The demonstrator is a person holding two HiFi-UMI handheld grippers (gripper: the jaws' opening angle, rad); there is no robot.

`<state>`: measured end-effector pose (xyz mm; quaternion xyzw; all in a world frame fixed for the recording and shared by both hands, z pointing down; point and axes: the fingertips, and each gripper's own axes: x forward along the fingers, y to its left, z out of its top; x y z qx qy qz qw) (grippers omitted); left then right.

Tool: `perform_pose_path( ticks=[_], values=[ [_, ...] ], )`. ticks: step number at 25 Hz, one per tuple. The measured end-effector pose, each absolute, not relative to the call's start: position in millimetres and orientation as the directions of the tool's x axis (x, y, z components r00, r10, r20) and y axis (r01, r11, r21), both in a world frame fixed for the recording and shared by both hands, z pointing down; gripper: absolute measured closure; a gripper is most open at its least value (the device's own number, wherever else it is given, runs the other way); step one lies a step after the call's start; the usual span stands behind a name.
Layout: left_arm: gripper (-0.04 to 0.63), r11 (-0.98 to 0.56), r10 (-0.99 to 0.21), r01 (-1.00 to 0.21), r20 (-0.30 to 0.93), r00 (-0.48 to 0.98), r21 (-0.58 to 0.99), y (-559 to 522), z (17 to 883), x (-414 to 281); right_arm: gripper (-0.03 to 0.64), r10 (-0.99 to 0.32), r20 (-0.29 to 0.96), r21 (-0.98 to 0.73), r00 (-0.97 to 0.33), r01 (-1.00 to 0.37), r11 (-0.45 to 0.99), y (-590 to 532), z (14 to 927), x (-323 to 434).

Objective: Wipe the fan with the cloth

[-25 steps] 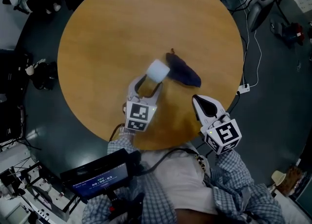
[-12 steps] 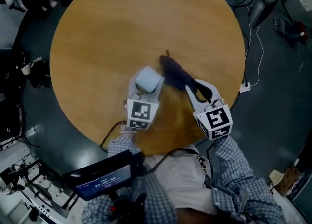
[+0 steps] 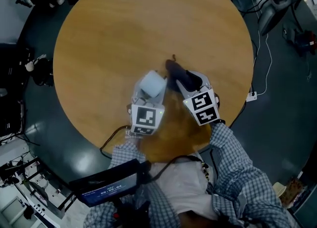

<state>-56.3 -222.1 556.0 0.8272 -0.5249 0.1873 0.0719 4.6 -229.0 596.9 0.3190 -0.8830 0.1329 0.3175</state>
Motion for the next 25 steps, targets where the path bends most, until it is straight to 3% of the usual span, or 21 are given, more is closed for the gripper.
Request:
perform_pose_path(
  ticks=[3, 7, 15, 20, 25],
  values=[
    [0.466, -0.442, -0.843, -0.894, 0.379, 0.383, -0.079, -219, 555, -55, 0.509, -0.471, 0.651, -0.033, -0.595, -0.643, 0.765, -226, 604, 6],
    [0.468, -0.448, -0.843, -0.890, 0.373, 0.388, -0.087, -215, 546, -55, 0.520, -0.496, 0.609, -0.059, -0.618, -0.660, 0.749, -232, 586, 11],
    [0.468, -0.473, -0.839, -0.872, 0.367, 0.402, -0.126, -198, 498, -57, 0.523, -0.567, 0.364, -0.038, -0.739, -0.620, 0.783, -226, 430, -13],
    [0.468, -0.472, -0.857, -0.859, 0.330, 0.395, -0.197, -200, 454, -59, 0.523, -0.486, 0.221, 0.080, -0.846, -0.481, 0.873, -191, 333, -65],
    [0.468, -0.471, -0.868, -0.847, 0.302, 0.394, -0.246, -195, 426, -65, 0.523, -0.365, 0.257, 0.251, -0.895, -0.303, 0.920, -129, 296, -97]
  ],
)
